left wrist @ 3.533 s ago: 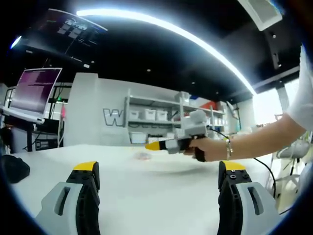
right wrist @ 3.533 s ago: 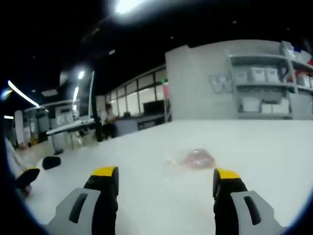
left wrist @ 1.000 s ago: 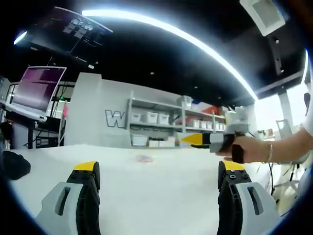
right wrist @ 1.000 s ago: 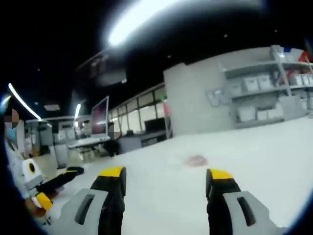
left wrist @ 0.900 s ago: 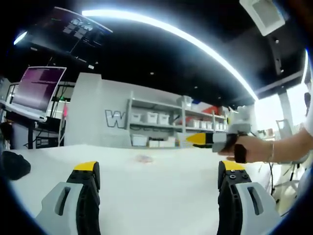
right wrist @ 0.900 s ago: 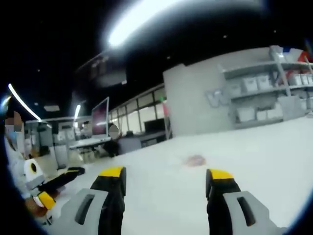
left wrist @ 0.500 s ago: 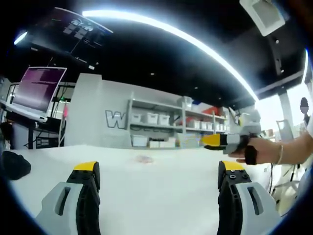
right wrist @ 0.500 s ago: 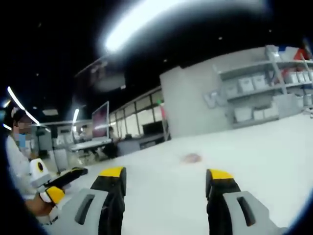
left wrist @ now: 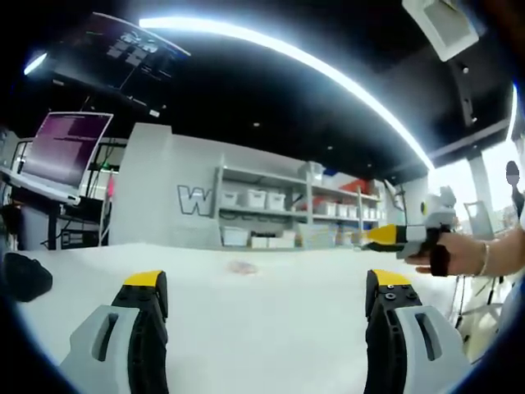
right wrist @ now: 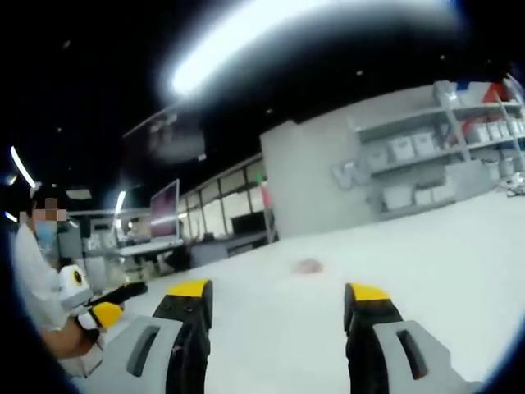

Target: Open the resealable bag by pulling the two sides of the seal apart until the entire bag opening is separated and visibly accessible.

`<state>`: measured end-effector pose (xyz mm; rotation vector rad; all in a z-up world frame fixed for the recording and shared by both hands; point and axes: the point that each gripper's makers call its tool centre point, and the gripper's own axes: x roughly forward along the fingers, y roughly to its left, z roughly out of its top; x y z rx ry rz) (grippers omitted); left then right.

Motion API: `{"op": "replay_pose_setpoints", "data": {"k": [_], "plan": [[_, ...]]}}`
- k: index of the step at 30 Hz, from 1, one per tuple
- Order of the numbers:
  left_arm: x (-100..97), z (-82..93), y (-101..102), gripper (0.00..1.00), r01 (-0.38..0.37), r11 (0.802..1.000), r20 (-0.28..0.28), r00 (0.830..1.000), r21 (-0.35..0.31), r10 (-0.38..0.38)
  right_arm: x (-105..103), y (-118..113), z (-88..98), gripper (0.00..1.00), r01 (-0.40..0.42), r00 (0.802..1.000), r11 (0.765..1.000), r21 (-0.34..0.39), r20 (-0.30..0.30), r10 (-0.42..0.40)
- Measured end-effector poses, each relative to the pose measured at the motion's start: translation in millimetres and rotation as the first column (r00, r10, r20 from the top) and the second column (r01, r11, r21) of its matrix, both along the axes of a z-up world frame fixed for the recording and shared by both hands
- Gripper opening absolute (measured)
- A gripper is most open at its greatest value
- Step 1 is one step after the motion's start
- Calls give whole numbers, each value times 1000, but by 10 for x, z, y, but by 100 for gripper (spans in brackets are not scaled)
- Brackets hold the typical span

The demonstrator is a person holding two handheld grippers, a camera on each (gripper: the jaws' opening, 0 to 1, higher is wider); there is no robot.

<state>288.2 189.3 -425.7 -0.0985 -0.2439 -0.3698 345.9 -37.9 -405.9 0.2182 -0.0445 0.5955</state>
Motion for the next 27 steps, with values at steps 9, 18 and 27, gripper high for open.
{"op": "replay_pose_setpoints", "data": {"k": [9, 18, 27], "plan": [[12, 8, 30, 99, -4, 1000, 3, 1000, -4, 4, -82, -184, 18, 64, 25, 999, 1000, 6, 35, -25], [14, 6, 39, 99, -9, 1000, 15, 1000, -7, 9, -145, -344, 13, 64, 53, 997, 998, 17, 52, -54], [5, 16, 52, 99, -21, 1000, 33, 999, -3, 21, -180, -570, -21, 64, 103, 992, 994, 22, 71, -104]]}}
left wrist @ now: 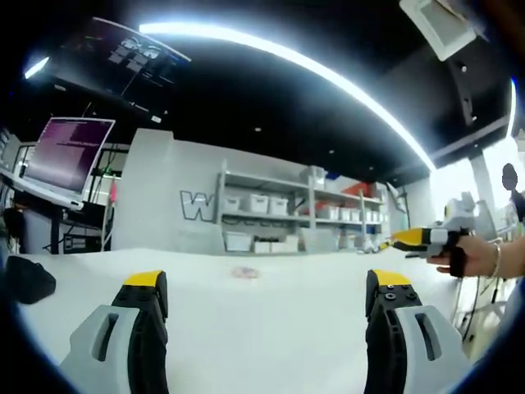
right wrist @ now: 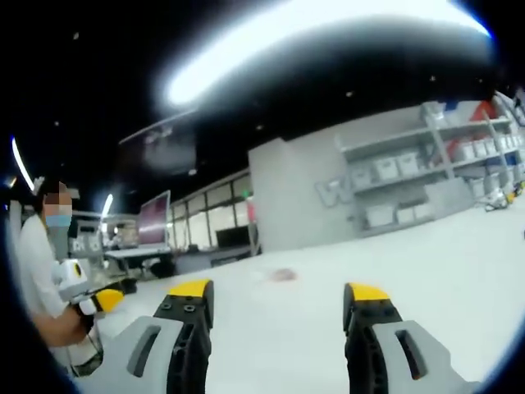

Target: Open the resealable bag by pulling the two sides of the seal apart until the entire bag opening is separated and visibly accessible.

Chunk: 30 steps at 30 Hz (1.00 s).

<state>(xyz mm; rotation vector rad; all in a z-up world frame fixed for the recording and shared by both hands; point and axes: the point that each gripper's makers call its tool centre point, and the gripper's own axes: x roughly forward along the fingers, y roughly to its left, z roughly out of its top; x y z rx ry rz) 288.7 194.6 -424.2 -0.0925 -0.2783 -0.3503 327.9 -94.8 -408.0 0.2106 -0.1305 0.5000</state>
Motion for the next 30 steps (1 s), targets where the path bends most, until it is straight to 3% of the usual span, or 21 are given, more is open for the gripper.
{"op": "replay_pose_setpoints", "data": {"k": [11, 17, 23, 27, 30], "plan": [[-13, 9, 15, 99, -5, 1000, 14, 1000, 3, 5, -42, -153, 22, 64, 43, 999, 999, -19, 33, -42], [-22, 46, 46, 99, -2, 1000, 31, 1000, -29, 3, -29, -131, -36, 64, 34, 999, 999, -18, 12, -34], [-42, 15, -23, 99, -3, 999, 51, 999, 34, 1, -39, -117, -52, 64, 43, 999, 998, -43, 22, -43], [-86, 102, 30, 99, 6, 1000, 82, 997, -25, -4, -12, -165, -48, 64, 37, 999, 999, 9, -1, -37], [-100, 118, 22, 98, 17, 999, 88, 996, -39, -13, -9, -161, -50, 64, 47, 999, 999, -2, 6, -47]]}}
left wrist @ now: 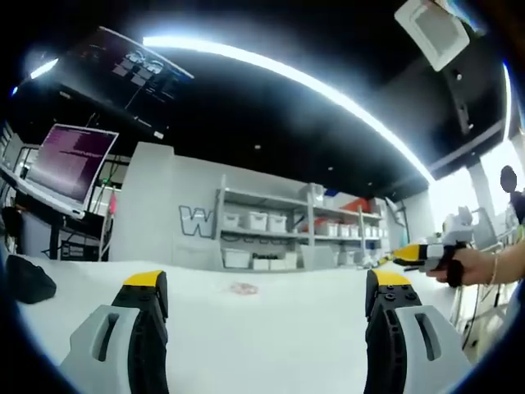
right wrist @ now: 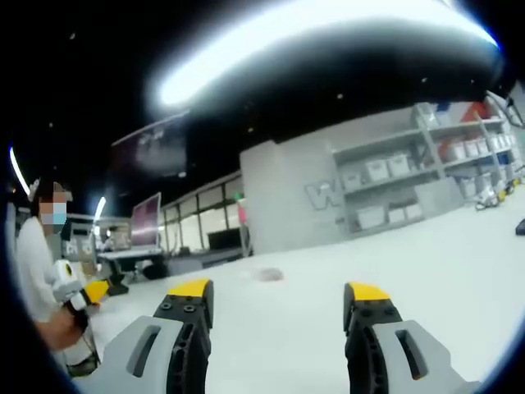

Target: Open the resealable bag by pulling the two sides of the seal apart until the entire bag opening is separated and visibly accessible.

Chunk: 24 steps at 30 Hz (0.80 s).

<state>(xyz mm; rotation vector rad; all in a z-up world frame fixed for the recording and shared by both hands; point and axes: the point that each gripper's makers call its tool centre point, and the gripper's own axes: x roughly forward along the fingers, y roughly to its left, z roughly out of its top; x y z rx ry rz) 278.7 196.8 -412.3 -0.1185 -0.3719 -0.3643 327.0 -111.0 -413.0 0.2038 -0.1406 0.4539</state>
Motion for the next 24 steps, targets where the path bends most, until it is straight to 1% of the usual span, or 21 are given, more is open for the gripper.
{"op": "replay_pose_setpoints", "data": {"k": [3, 8, 10, 17, 22, 24], "plan": [[-3, -18, -25, 98, 15, 1000, -10, 1000, 6, -15, -12, 34, -2, 64, -1, 1000, 1000, -16, 6, 1], [-30, 4, -19, 97, 38, 999, -5, 999, -18, -38, -18, 89, 18, 64, -12, 1000, 1000, 14, 7, 12], [-33, 6, -19, 97, 41, 999, -5, 999, -23, -41, -5, 74, -3, 64, 0, 1000, 1000, -1, 1, 0], [-52, 29, -16, 97, 51, 998, 10, 999, -35, -51, 8, 65, -38, 66, 2, 1000, 1000, -7, -20, -2], [-61, 39, -21, 97, 60, 997, 15, 998, -42, -59, 21, 18, -37, 67, 2, 1000, 1000, 21, -29, -2], [-61, 40, -26, 97, 62, 997, 16, 998, -43, -61, 15, 29, -37, 68, -2, 1000, 1000, 20, -27, 2]]}}
